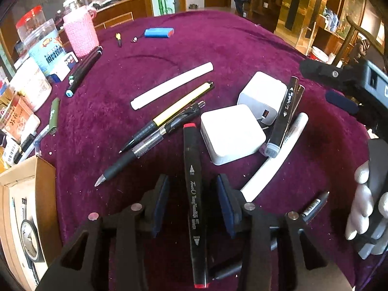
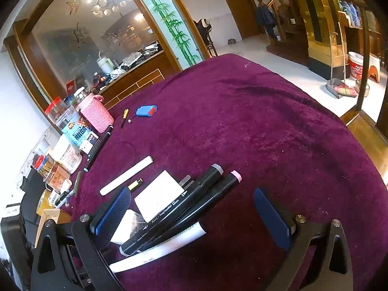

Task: Organize rigid objects
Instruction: 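Lift the marker with the left tool while the right tool grasps a white square charger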

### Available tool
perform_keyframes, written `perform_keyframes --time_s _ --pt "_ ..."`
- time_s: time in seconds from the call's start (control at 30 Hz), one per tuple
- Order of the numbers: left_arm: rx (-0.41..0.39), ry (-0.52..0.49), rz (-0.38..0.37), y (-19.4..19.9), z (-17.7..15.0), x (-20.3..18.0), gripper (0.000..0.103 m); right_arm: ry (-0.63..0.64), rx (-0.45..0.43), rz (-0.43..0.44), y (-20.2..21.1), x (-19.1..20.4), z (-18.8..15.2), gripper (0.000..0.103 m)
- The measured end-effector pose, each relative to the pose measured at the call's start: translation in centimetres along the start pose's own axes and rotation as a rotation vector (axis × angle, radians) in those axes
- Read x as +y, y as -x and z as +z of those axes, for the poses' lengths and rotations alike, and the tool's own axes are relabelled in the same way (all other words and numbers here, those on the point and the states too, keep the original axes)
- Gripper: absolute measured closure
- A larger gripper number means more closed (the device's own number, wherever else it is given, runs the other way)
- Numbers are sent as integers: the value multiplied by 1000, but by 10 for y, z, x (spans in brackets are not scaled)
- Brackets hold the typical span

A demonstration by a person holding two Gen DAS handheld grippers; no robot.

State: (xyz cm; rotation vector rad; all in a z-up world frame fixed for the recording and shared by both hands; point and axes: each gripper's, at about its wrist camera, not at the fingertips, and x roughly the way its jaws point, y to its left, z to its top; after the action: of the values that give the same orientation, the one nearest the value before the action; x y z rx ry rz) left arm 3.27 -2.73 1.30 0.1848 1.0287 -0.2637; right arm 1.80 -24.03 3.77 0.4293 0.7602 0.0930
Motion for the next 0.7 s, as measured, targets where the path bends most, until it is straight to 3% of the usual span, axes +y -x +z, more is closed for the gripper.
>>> perform_keyframes --time_s 0.1,0.27,0.5,0.6,0.7 --pt "-13 -43 -8 6 -6 -9 88 -7 -1 -4 -1 -2 1 1" --pt "-21 29 -125 25 -20 2 89 -14 8 4 -3 -4 0 1" --pt "-146 139 -253 87 -50 32 89 -28 22 36 -4 -7 -2 1" --pt "-181 176 -276 107 -64 47 89 -47 11 96 2 -9 -2 3" --pt "-203 214 -269 121 -78 66 89 -34 22 214 10 5 -2 2"
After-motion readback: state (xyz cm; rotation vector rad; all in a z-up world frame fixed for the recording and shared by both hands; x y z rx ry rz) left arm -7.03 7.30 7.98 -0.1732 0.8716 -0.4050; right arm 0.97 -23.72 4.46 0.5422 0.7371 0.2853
